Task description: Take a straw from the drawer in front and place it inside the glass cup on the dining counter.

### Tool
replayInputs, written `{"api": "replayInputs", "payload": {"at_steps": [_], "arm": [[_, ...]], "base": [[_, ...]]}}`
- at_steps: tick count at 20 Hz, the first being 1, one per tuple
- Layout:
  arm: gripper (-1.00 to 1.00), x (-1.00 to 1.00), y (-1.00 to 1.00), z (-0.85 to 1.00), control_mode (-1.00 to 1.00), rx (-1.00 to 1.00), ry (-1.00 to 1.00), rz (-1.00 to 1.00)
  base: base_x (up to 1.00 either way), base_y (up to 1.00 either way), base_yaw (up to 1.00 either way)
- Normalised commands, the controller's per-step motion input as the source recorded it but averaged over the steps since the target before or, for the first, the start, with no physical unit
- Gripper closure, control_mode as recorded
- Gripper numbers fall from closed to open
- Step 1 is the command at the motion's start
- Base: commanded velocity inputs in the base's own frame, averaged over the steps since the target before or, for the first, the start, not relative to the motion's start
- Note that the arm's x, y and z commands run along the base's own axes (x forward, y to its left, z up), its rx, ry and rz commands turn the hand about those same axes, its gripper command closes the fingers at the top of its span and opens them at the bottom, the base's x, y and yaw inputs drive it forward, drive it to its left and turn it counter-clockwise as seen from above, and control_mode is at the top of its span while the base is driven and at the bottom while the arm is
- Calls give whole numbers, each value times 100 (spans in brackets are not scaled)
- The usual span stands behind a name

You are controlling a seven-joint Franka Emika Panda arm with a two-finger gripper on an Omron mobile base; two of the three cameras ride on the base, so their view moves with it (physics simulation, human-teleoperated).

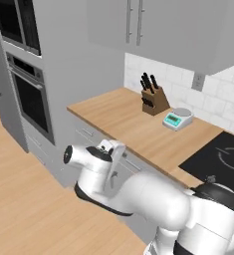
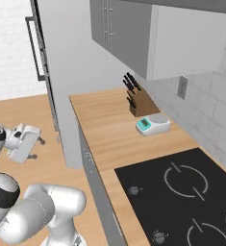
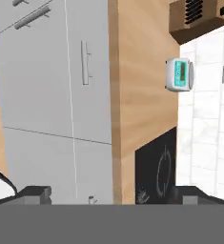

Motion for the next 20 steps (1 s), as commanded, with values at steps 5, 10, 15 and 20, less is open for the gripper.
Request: {"api": "replayInputs", "payload": {"at_steps": [5, 10, 15, 20], "arm": [[-100, 23, -2, -55, -100, -39, -9, 0], [-100, 37, -13, -39, -100, -22, -12, -1], [-100, 51, -19, -24, -100, -10, -9, -2], [-100, 44, -17, -29, -100, -1, -9, 0]], "base": [[0, 0, 0], [0, 0, 0], [0, 0, 0], [0, 0, 0]]}}
